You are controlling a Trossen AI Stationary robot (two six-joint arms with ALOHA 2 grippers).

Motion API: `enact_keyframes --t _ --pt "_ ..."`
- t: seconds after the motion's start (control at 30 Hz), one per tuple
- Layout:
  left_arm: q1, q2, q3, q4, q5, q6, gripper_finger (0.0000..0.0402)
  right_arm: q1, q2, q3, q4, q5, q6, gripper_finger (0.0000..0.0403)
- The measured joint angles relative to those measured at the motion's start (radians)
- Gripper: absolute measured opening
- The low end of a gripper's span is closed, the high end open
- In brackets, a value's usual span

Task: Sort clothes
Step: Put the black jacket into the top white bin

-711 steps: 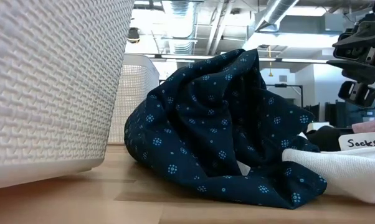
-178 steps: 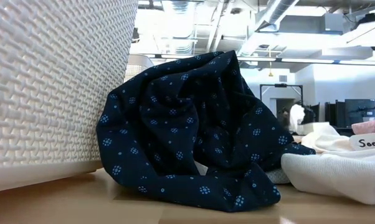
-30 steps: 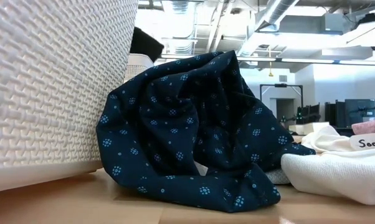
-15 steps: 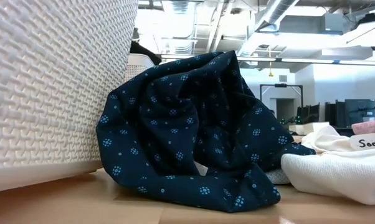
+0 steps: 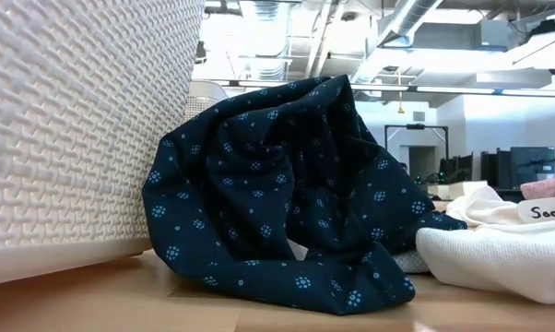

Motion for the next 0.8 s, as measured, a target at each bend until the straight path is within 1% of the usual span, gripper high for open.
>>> enact_keyframes --t 0.17,0.27,0.37,0.43,0.57,0.7,0.8 --pt "0.022 -0.016 -0.101 0.041 0.001 0.023 0.0113 0.000 0.000 0.000 0.000 0.000 0.002 0.0255" --pt "0.051 -0.017 -0.138 0.049 0.034 0.028 0.0113 0.000 0.000 0.000 -0.001 0.000 0.011 0.0255" --pt "0.086 -0.017 -0.176 0.048 0.092 0.032 0.0113 -0.002 0.000 0.000 -0.002 0.000 0.014 0.0255" --pt "0.102 -0.016 -0.192 0.048 0.111 0.031 0.0113 -0.002 0.000 0.000 -0.002 0.000 0.014 0.0255" --pt "0.125 -0.016 -0.221 0.046 0.195 0.027 0.0113 -0.010 0.000 0.000 -0.001 0.000 0.015 0.0255" --pt "0.126 -0.016 -0.224 0.048 0.215 0.028 0.0113 -0.022 0.000 0.000 -0.002 0.000 0.018 0.0255" --pt "0.126 -0.015 -0.224 0.026 0.249 0.030 0.0113 -0.030 0.000 0.000 -0.003 0.000 0.019 0.0255"
